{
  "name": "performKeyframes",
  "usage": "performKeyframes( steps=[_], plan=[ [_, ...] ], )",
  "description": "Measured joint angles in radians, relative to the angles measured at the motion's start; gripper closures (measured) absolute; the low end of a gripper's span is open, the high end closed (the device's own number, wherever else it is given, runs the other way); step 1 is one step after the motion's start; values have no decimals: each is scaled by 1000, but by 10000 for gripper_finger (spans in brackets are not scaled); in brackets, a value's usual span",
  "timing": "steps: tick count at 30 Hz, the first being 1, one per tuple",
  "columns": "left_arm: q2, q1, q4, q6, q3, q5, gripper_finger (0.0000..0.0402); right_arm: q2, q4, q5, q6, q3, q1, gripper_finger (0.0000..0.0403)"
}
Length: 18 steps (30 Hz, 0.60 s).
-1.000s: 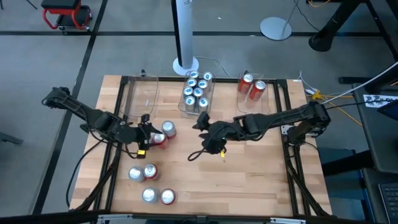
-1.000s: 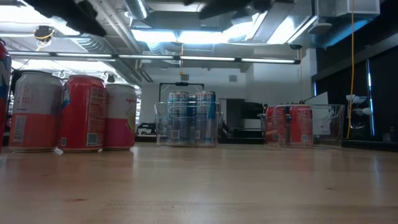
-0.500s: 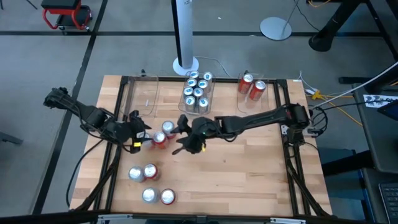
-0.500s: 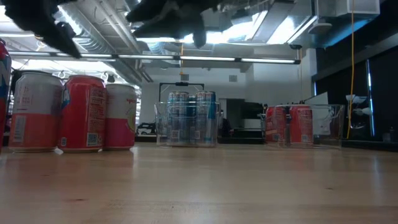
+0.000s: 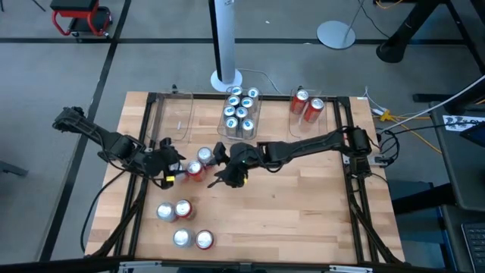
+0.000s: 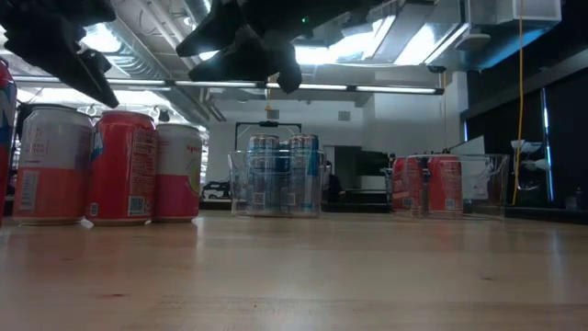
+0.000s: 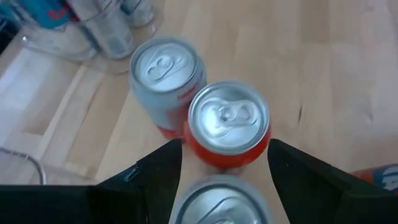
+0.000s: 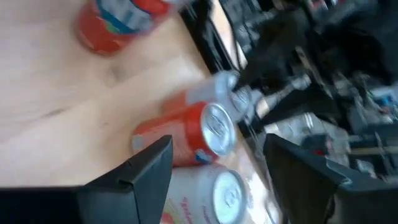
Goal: Sort soda cans
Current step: Put the orange soda can into the right transparent bin
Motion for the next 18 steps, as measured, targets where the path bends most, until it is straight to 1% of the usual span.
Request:
performKeyframes(
  steps=[4, 7, 13, 18],
  plan=[
    [0, -7, 45, 28, 0, 12, 173, 0, -9, -108, -41, 0, 39, 150],
    [0, -14, 91, 66, 0, 30, 173, 0, -27, -126, -66, 0, 82, 150],
    [25, -50, 182, 100, 0, 151, 173, 0, -101, -57, -105, 0, 148, 150],
    [109, -91, 230, 185, 10, 173, 181, 0, -164, 23, -106, 0, 171, 150]
  ],
)
